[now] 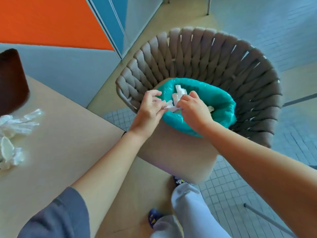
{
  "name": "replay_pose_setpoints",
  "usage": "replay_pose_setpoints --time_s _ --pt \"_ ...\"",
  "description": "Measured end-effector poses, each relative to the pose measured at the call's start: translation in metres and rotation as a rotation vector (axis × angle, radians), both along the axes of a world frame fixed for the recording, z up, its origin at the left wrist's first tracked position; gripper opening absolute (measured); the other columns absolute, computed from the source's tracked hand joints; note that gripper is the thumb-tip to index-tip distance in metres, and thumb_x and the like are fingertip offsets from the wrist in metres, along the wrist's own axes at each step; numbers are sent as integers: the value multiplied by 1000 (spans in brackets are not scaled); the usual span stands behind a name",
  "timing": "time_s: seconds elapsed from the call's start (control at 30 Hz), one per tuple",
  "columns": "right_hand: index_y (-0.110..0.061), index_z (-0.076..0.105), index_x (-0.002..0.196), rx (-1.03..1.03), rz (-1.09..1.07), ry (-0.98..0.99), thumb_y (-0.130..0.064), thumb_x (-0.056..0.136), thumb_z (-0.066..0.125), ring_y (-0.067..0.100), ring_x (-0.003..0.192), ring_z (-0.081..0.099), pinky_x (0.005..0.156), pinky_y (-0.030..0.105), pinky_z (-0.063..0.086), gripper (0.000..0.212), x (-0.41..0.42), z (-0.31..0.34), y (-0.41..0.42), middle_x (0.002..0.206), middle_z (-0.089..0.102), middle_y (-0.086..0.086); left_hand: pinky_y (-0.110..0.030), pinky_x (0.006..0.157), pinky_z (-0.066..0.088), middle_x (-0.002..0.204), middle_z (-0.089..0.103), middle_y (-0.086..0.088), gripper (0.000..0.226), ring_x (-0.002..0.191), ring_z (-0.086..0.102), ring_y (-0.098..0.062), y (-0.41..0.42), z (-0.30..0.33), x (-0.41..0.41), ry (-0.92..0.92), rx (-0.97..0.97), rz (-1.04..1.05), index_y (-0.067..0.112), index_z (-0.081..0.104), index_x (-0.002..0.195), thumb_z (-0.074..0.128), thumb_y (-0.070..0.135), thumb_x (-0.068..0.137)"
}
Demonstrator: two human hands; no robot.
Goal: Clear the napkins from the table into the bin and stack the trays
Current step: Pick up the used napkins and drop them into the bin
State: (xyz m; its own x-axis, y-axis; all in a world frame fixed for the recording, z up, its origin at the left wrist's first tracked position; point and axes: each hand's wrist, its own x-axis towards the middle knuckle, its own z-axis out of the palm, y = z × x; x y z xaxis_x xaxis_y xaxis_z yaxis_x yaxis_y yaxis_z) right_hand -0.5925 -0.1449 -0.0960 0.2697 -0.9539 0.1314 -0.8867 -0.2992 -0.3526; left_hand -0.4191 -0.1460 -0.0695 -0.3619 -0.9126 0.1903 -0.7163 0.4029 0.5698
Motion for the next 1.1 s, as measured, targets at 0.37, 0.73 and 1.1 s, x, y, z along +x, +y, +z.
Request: replay_pose_setpoints --time_s 0.37,0.73,1.1 --pt "-2 64 103 320 -202 21 7 78 45 32 99 46 77 44 50 33 -72 -47 -1 111 58 13 -30 103 41 124 54 -16 46 116 51 -28 -38 -63 -72 -129 76 -253 2 60 119 49 -17 79" --pt "-3 63 105 187 -108 15 -3 83 49 36 103 51 76 44 49 26 -30 -5 -5 110 59 16 -41 90 48 105 63 -17 31 98 58 -34 -10 -29 -26 -100 -13 -129 2 68 102 58 -10 76" --pt "-5 62 111 96 269 -56 -4 84 51 37 105 52 79 46 51 29 140 42 4 112 60 17 -36 85 48 101 64 -16 27 95 58 -30 67 14 132 -71 -96 272 3 69 98 58 -6 75"
